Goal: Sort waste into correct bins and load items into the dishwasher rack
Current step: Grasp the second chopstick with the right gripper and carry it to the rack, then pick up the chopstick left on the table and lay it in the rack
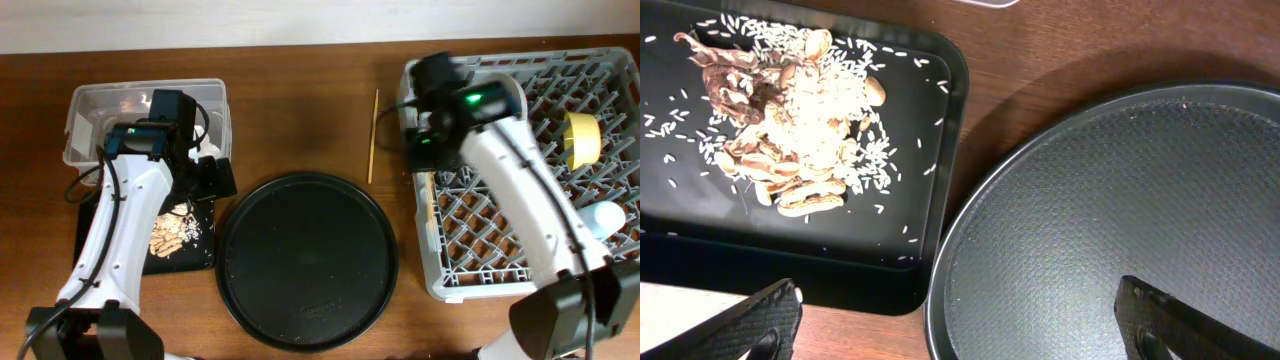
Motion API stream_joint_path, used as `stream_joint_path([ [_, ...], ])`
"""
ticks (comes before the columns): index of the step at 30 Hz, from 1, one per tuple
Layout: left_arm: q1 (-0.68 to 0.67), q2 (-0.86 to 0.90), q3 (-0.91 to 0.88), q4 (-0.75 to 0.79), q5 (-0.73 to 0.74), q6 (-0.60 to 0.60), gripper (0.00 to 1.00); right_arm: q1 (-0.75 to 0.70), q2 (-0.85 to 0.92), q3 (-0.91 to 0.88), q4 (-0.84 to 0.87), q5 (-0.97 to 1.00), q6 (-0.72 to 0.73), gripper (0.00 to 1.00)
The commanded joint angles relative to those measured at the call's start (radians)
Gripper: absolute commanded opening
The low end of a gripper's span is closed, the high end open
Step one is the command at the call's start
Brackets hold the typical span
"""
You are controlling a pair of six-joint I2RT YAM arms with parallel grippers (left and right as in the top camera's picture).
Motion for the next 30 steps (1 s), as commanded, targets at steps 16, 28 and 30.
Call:
stream_joint_path([
  [16,0.001,-0.017,0.003,0.007,0.004,-0.006,0.99,-0.145,0.032,-0.053,0.045,-0.084,-0.151,0.39],
  [28,0.001,-0.017,0.003,0.007,0.004,-0.006,0.99,0.083,0.296,0.184,0.333,-0.086,0.042,0.74],
  [30,0.001,-0.017,0.003,0.007,0.004,-0.006,0.99,0.085,0.391,0.184,0.364,-0.079,0.066,0.74],
])
